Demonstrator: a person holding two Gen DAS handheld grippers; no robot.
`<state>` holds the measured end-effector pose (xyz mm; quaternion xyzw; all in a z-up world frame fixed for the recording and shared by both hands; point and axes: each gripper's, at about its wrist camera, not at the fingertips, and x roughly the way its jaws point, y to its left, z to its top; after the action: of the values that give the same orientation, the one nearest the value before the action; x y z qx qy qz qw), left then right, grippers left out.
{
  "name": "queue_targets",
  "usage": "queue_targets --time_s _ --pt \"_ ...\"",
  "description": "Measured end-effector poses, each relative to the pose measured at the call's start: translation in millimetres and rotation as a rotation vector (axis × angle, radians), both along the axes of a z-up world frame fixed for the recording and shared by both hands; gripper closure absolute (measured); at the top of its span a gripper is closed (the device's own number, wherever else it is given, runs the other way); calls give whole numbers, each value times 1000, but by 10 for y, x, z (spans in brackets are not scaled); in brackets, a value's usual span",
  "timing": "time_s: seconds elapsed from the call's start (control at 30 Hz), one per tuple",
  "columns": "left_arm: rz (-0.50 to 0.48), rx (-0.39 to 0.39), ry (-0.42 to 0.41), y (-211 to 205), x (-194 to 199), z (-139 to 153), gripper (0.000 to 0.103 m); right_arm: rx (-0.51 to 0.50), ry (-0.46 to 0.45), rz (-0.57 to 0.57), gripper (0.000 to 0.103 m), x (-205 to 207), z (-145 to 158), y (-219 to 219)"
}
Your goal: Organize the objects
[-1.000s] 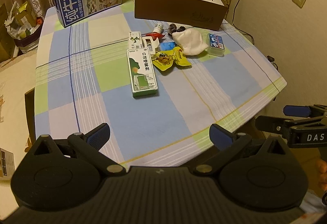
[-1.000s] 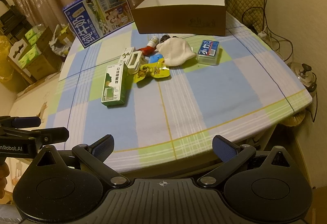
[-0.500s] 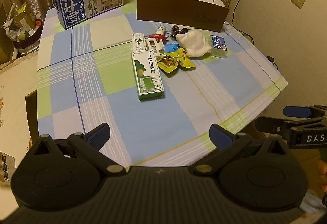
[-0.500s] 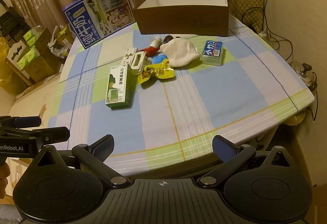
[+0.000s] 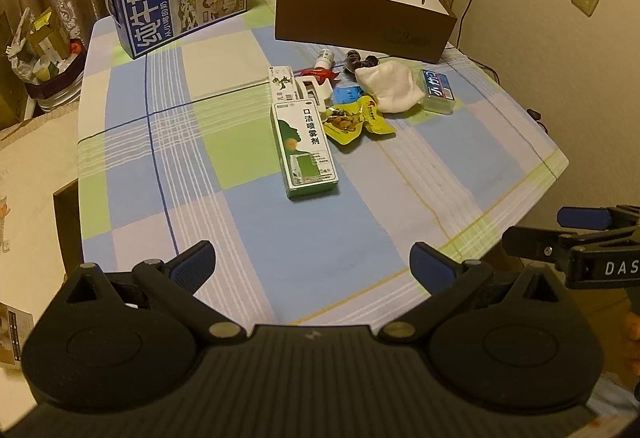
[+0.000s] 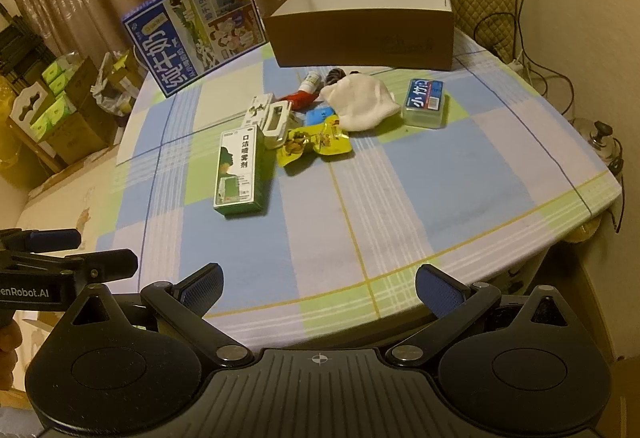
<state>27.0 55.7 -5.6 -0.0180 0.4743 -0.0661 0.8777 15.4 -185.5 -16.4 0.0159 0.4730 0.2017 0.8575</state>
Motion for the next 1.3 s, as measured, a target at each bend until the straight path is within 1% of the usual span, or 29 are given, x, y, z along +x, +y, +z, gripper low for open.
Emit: queue_targets --time_s 0.23,0.6,0.83,0.93,1.0,1.07,1.3 --pt "2 3 7 48 136 -58 1 -15 4 -25 3 78 -8 2" --pt "2 -2 23 -19 471 -193 1 -18 -3 -96 3 327 -50 -202" --pt "36 1 40 -110 799 -374 1 -19 -6 -79 3 684 -112 -283" --pt "51 -1 55 -150 977 -465 5 -17 -9 -72 3 881 -114 -334" --pt "57 5 65 -184 1105 -537 6 -15 -6 -66 3 1025 -131 -368" --pt "71 15 75 -214 1240 -620 8 -24 2 -59 3 1153 -157 -386" --pt "105 33 103 -267 1657 -844 10 -37 29 -53 3 1521 -264 -486"
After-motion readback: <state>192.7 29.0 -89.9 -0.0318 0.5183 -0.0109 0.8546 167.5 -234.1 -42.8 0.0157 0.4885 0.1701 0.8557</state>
